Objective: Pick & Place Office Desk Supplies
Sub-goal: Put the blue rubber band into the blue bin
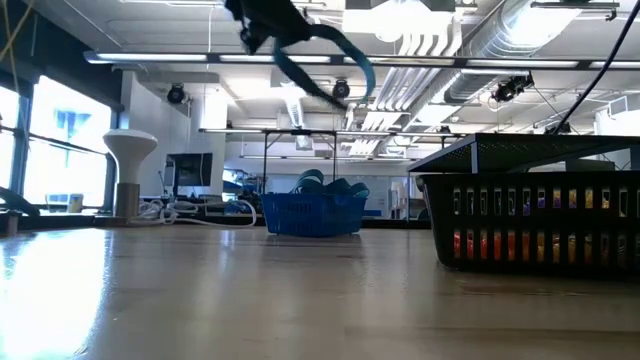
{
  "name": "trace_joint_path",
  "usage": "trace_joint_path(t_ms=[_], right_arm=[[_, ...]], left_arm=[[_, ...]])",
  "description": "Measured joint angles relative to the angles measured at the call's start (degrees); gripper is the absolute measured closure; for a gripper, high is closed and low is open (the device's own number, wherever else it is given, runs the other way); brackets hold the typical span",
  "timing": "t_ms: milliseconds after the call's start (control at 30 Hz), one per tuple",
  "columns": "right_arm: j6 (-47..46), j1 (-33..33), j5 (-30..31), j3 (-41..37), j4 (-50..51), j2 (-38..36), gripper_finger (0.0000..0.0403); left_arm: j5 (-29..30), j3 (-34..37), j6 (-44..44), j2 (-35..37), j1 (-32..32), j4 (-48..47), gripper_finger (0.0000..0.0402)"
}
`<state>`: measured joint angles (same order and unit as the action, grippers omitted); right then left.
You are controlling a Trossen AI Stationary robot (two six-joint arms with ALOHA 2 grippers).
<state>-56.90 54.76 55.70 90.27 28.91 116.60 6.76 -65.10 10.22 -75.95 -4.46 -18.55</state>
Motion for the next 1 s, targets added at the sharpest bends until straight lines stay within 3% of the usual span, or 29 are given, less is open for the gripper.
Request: trace_joint_path(t_ms=[67,333,600,700,833,1000], right_arm=[[-1.83,0.00,0.28,-0.34,-0.78,0.00,0.0203],[-4.40,0.00,-0.13,-0.36,-4.36,0.04,0.0203],[-4.53,0.00,0.34,-0.34,-7.23,1.62,0.0203],[-4.58,0.00,0.79,-0.38,-8.17,2.08,0.0203],[-4.73,0.05,0.62,-0.38,-8.18,2.08,0.0203],[-4.79,0.84,1.17,-0.38,-7.98,2.08,0.0203]], left_arm=[[-5.05,0.01,-4.27,-0.32,3.70,1.76,0.0400],[-4.78,0.07,-3.13,-2.99,15.82,4.37,0.0400],[-8.26,0.10,-3.35,-11.97,24.37,13.15,0.0400],[-11.89,0.02,-2.20,-14.00,27.04,16.44,0.0400],[-12.56,0.08,1.04,-17.13,29.16,15.17,0.0400],[-14.43,0.02,2.12,-21.15,28.67,13.65,0.0401]])
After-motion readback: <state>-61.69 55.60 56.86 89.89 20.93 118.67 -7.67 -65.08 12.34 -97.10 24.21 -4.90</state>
